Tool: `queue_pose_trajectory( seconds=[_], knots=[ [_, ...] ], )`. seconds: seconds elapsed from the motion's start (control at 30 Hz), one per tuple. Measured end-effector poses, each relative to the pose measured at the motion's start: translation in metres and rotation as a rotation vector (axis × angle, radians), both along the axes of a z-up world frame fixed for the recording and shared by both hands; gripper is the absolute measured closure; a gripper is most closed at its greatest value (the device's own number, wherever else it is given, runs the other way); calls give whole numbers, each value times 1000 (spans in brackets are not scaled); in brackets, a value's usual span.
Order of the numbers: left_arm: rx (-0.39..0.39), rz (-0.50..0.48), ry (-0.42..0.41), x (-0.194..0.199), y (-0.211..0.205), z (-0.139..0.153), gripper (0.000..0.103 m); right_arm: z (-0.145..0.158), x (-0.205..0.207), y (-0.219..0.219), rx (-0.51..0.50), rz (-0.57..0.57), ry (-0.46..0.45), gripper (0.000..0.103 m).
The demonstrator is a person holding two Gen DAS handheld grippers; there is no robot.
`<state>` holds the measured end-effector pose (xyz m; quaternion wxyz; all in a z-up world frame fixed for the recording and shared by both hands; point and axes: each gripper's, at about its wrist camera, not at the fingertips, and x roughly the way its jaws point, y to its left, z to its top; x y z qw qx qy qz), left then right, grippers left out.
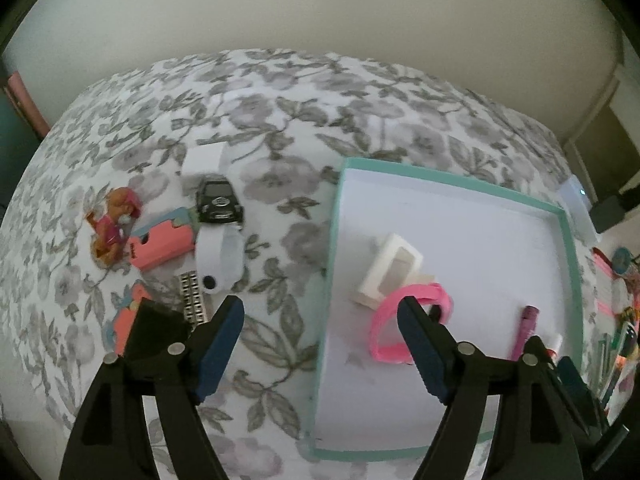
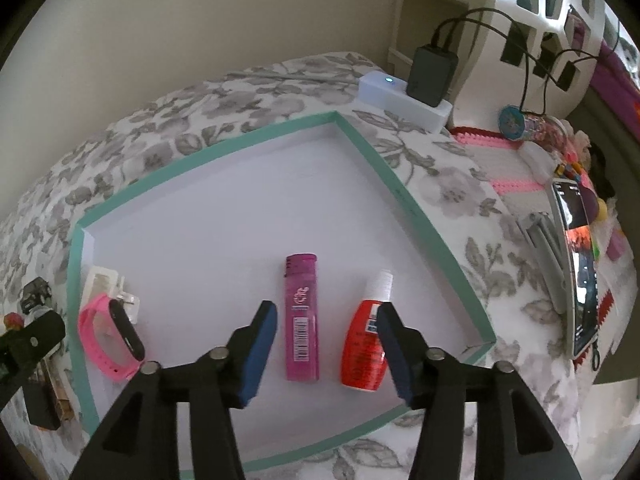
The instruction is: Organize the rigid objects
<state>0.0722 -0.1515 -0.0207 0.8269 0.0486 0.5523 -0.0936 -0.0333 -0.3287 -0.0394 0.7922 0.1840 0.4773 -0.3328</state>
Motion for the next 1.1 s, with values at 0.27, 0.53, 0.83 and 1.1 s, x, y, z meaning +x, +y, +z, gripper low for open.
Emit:
queue_pose_trajectory(
  seconds=[0.27,0.53,0.83,1.1],
  knots=[
    [9,77,-1,12,24,-3,23,-2,7,8,44,45,-23,24],
    [18,151,-38,26,54,7,23,-4,18,26,75,114,-30,6],
    [-33,185,-92,35,84,31,0,17,28,51,73,186,-102,1],
    [-77,253,-167,36,122,59,0,41,42,88,29,283,-153,1]
  ],
)
